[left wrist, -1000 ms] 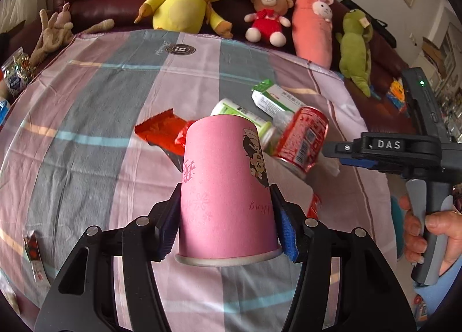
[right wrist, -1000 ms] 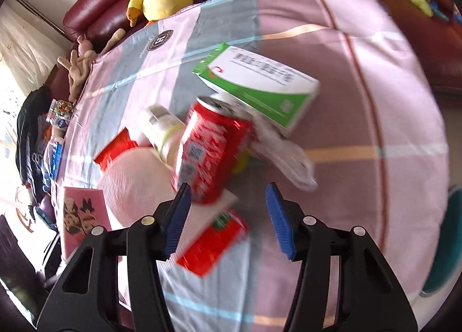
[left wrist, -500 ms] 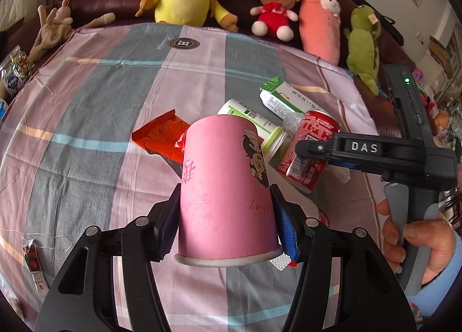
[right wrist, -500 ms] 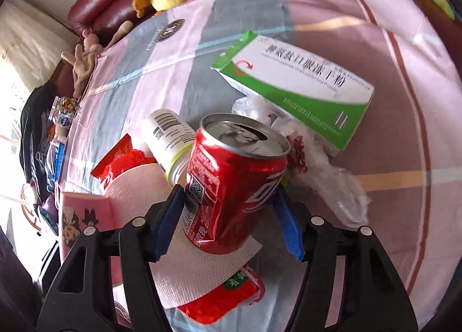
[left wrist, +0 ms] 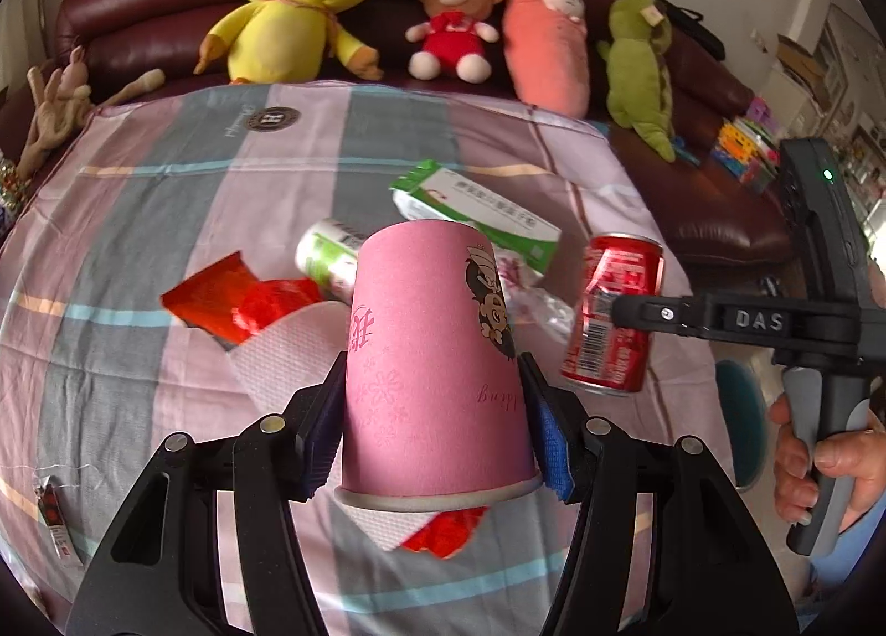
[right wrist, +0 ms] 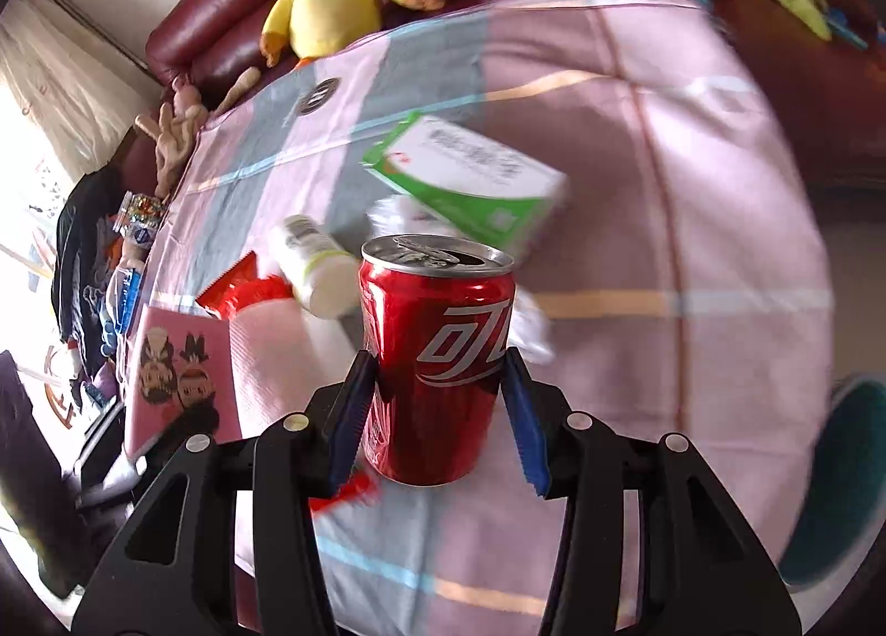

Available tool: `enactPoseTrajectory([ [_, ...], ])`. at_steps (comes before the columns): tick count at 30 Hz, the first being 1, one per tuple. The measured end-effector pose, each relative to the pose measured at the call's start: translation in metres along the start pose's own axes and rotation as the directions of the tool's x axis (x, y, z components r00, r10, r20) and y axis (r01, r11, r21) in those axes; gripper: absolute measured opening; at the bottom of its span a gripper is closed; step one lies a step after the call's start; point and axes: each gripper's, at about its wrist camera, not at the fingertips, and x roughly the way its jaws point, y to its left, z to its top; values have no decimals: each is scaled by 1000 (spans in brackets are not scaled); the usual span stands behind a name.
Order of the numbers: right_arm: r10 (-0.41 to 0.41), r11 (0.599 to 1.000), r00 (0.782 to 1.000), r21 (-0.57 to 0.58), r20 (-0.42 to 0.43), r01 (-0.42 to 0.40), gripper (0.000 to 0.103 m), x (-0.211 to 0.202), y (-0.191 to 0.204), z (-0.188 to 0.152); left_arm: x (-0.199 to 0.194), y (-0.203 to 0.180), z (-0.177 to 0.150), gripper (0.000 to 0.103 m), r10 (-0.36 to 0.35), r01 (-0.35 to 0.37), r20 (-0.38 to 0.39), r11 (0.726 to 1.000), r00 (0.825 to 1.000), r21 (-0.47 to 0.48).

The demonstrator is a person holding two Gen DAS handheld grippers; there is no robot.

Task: Collect trash
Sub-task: 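Carry the cup and can over the teal bin and open both tools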

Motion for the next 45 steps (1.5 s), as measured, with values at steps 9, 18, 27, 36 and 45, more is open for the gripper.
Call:
enactPoseTrajectory([
  [9, -64, 988, 994, 143, 91, 51, 45, -74, -106, -45, 28, -96, 0, 59, -68, 77, -63, 983, 996, 167],
  [18, -190, 932, 962, 345, 194, 115, 45, -150, -223, -100, 67, -239, -12, 59, -154, 209, -168, 898, 974, 387],
  [27, -288, 857, 946, 482, 151, 184, 45, -175, -314, -145, 117, -346, -37, 60, -174, 302, -287, 815, 942, 495],
  [36, -275, 820, 959, 537, 65, 199, 45, -150, -362, -174, 162, -404, -70, 60, -125, 337, -383, 759, 915, 557],
  [45, -227, 801, 974, 566, -12, 194, 47, -124, -383, -190, 194, -435, -92, 65, -72, 337, -433, 745, 899, 575],
])
